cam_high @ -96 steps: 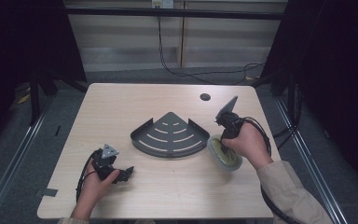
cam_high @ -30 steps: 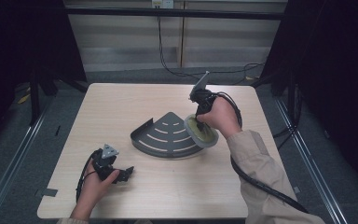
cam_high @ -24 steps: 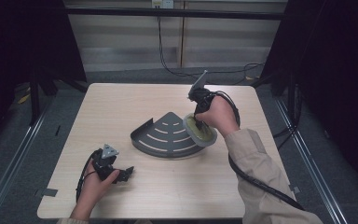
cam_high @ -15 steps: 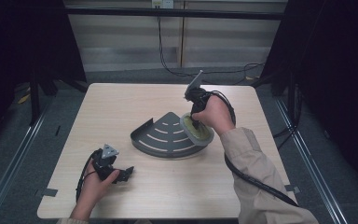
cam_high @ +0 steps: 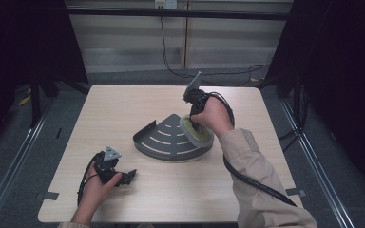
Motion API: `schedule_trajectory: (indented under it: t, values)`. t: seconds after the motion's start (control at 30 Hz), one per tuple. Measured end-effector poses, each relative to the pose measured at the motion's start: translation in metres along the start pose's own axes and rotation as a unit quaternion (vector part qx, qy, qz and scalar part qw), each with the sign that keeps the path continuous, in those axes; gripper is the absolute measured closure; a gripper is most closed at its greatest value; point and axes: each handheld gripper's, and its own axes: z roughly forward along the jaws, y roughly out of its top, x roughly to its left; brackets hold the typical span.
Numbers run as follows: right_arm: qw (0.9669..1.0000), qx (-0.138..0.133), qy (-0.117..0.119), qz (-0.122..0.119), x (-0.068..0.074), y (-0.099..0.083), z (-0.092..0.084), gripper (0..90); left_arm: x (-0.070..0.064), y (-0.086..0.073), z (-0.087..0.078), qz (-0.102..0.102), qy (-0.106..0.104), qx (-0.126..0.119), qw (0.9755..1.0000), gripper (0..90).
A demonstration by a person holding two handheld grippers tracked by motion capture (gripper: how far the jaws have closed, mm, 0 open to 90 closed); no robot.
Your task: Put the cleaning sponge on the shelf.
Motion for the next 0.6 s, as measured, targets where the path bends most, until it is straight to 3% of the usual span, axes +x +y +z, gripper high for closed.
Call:
schedule_trajectory:
  t: [0.6]
  values:
    - [1.0000, -0.004, 0.001, -0.008, 0.002, 0.012, 0.013, 71.4, 0.000, 0.000, 0.000, -0.001, 0.000, -0.001, 1.0000, 0.0]
